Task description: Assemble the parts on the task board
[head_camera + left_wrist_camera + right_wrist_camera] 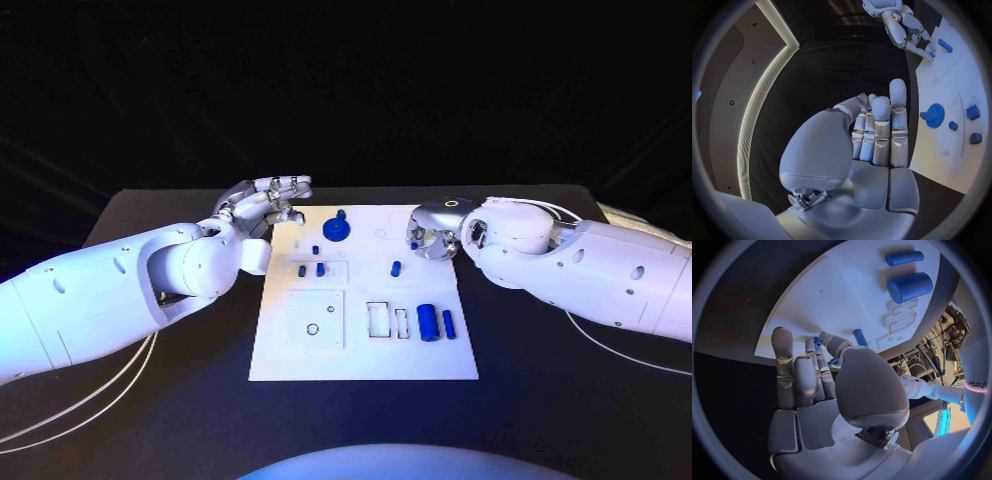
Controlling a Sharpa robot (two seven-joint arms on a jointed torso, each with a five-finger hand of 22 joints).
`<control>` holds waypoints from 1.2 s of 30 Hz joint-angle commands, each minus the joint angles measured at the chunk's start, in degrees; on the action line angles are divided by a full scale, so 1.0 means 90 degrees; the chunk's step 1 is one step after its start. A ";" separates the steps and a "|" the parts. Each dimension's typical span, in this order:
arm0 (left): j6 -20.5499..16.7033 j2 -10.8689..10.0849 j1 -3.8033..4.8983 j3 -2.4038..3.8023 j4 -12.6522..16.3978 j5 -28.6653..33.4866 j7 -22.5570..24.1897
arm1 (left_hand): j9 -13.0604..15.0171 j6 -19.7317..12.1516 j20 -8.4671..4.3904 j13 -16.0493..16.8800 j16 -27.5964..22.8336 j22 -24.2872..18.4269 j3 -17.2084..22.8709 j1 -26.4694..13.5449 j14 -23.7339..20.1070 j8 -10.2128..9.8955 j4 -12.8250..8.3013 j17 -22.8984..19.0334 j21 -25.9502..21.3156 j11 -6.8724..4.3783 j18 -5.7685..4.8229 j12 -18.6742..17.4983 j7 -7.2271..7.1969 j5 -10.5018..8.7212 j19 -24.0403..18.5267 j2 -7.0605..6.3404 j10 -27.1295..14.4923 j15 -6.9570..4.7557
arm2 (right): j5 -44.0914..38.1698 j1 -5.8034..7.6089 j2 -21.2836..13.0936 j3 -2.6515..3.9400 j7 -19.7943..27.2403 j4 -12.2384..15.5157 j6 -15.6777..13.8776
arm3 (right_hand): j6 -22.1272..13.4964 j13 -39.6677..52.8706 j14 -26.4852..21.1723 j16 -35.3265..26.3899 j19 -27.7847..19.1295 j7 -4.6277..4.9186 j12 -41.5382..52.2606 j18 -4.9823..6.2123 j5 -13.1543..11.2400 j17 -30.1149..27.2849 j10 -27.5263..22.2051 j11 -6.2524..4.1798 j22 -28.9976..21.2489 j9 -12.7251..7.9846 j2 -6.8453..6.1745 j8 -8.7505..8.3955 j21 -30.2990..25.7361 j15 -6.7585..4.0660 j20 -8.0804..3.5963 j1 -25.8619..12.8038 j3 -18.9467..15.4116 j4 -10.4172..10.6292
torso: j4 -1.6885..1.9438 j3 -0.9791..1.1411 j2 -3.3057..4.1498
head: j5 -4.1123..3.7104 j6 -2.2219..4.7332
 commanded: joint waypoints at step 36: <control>0.0213 0.0021 -0.0012 -0.0003 -0.0034 0.0033 -0.0049 | -0.0013 -0.0067 -0.0032 0.0068 0.0002 -0.0029 -0.0065 0.0026 -0.0030 0.0035 -0.0046 -0.0084 -0.0057 0.0003 0.0070 0.0111 -0.0003 -0.0004 0.0015 0.0045 -0.0140 0.0003 | 0.0121 -0.0159 -0.0062 0.0039 0.0058 0.0153 -0.1054 | 0.0604 -0.0358 0.0260 0.0084 0.0460 -0.0116 -0.0042 -0.0107 -0.0487 0.0009 0.0807 -0.0156 0.0869 0.0188 0.0325 0.0180 0.0617 -0.0140 -0.0086 0.0141 0.0317 -0.0253 | -0.0003 -0.0006 -0.0017 | -0.0019 -0.0044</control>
